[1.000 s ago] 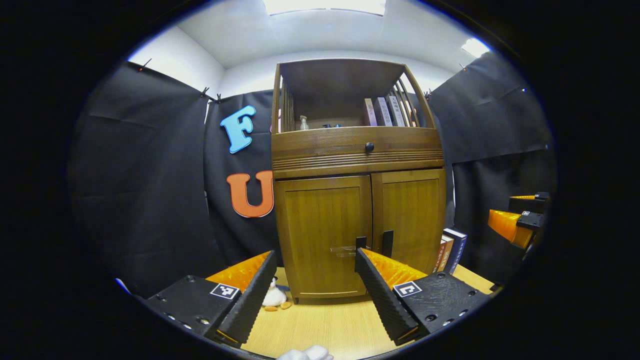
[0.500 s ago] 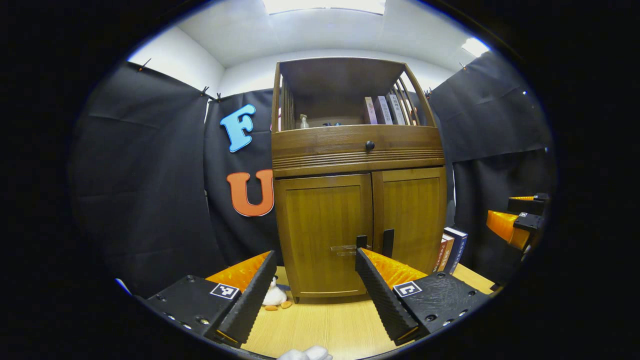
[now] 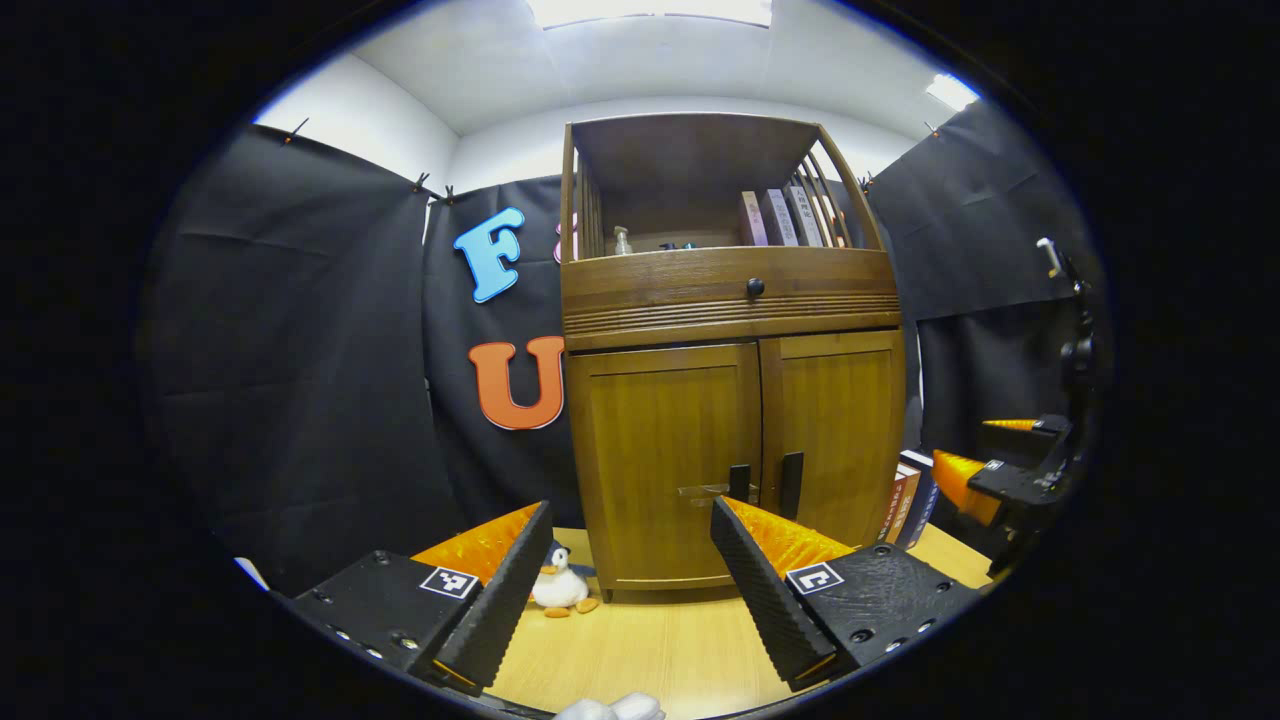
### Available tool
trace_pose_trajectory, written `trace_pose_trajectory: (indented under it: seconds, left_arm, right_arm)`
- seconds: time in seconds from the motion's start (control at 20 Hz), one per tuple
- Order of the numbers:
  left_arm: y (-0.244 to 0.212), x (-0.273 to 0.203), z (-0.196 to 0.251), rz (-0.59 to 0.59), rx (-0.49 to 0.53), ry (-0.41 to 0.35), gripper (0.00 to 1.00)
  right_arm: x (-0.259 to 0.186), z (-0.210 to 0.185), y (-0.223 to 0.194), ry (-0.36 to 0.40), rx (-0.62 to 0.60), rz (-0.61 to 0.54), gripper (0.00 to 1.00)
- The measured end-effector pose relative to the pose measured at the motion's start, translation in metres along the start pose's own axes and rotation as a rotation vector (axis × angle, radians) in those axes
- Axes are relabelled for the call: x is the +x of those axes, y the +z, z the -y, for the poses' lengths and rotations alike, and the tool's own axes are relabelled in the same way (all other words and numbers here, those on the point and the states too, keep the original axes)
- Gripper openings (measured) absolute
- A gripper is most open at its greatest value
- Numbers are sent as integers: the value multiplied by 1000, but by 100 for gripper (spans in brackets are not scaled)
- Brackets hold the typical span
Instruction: Open the right door of the double-door shoe cabinet with the right hand, and open the left door with the left hand.
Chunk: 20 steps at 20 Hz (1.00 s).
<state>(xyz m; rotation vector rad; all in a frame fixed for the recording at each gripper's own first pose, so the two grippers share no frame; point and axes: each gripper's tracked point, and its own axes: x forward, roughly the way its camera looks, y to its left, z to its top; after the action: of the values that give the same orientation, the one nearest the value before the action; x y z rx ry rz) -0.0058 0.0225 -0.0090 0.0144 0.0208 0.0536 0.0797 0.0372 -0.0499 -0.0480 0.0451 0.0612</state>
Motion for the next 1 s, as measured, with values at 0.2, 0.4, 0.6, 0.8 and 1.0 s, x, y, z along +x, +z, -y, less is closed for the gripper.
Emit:
trace_pose_trajectory:
  seconds: [0.2, 0.4, 0.6, 0.8, 1.0]
  left_arm:
    - [-5, -8, -11, -16, 4, 40, 96]
    - [-9, -13, -23, -26, 0, 90, 96]
    - [-12, -19, -31, -50, -3, 137, 96]
    - [-14, -22, -42, -63, 10, 183, 96]
    - [-18, -25, -46, -79, 0, 207, 96]
  right_arm:
    - [48, -30, -25, 51, 53, -54, 100]
    - [107, -56, -36, 70, 78, -80, 100]
    - [152, -74, -48, 76, 64, -104, 99]
    - [178, -86, -55, 84, 62, -119, 97]
    - [198, -96, -61, 90, 72, -143, 87]
